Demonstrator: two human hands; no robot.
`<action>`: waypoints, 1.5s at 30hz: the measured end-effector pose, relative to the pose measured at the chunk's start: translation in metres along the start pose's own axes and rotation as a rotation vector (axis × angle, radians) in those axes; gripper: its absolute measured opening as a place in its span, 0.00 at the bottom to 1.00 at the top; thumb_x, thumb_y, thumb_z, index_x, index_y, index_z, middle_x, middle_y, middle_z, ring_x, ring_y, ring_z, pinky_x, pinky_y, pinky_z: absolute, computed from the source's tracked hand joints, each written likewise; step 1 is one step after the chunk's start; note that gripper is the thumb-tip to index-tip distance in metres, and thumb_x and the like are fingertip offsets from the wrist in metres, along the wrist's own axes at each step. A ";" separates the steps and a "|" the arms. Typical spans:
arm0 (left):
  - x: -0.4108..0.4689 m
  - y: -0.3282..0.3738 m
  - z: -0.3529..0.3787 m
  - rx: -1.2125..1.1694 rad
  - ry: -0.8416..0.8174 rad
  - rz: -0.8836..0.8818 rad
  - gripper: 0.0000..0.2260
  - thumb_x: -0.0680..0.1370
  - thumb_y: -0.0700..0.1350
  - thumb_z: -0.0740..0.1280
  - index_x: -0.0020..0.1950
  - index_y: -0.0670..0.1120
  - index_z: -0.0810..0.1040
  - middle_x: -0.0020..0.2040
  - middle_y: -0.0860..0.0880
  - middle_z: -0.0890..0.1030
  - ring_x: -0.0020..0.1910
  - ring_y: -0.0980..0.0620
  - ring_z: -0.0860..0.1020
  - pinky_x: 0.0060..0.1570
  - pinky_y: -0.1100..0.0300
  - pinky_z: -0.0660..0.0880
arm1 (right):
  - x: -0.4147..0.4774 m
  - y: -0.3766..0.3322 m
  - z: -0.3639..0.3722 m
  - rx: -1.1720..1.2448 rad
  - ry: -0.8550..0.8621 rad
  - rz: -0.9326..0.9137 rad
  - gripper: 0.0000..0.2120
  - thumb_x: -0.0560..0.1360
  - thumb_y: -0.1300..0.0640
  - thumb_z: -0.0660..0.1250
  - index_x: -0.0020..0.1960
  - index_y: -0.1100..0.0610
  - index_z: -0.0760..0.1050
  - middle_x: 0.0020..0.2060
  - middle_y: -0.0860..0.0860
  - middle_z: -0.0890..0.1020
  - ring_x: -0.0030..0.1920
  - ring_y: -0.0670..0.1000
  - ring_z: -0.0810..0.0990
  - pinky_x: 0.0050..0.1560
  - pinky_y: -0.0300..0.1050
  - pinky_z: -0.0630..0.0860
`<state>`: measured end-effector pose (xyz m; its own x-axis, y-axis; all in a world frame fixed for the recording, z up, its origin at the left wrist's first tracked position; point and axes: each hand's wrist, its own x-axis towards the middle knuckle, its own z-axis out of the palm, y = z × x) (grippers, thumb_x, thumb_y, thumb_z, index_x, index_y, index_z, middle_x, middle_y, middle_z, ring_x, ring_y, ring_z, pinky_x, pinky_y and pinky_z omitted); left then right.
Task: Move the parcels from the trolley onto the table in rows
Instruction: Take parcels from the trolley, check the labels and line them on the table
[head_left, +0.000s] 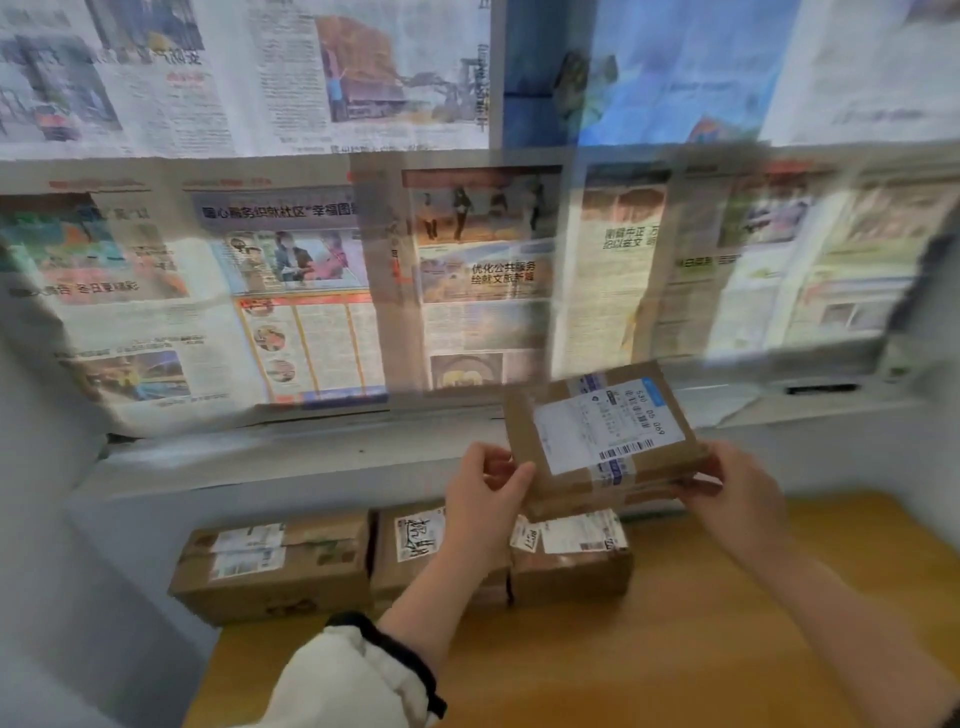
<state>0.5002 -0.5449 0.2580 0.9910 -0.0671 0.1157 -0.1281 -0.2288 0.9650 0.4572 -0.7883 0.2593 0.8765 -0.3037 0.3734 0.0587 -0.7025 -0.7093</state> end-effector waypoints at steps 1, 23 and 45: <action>0.003 -0.004 0.024 0.012 -0.033 -0.020 0.07 0.74 0.48 0.70 0.47 0.54 0.72 0.45 0.54 0.80 0.43 0.58 0.79 0.41 0.64 0.78 | 0.001 0.021 -0.011 -0.023 0.001 0.032 0.15 0.67 0.67 0.74 0.52 0.61 0.76 0.48 0.55 0.81 0.47 0.52 0.79 0.42 0.34 0.73; 0.053 -0.116 0.214 0.726 -0.459 -0.210 0.32 0.75 0.52 0.68 0.74 0.60 0.56 0.76 0.52 0.56 0.75 0.51 0.56 0.70 0.54 0.59 | 0.037 0.264 0.019 -0.004 -0.227 0.380 0.17 0.67 0.70 0.71 0.35 0.51 0.68 0.38 0.44 0.74 0.40 0.45 0.75 0.34 0.33 0.65; 0.045 -0.157 0.224 1.149 -0.602 0.038 0.30 0.80 0.50 0.57 0.76 0.58 0.44 0.72 0.59 0.33 0.75 0.48 0.36 0.70 0.48 0.60 | 0.043 0.310 0.052 -0.096 -0.373 0.469 0.12 0.68 0.74 0.67 0.46 0.61 0.76 0.43 0.54 0.79 0.45 0.52 0.76 0.40 0.39 0.70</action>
<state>0.5566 -0.7296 0.0590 0.8516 -0.4467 -0.2743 -0.4123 -0.8939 0.1756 0.5379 -0.9858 0.0241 0.9080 -0.3609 -0.2128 -0.4023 -0.6090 -0.6836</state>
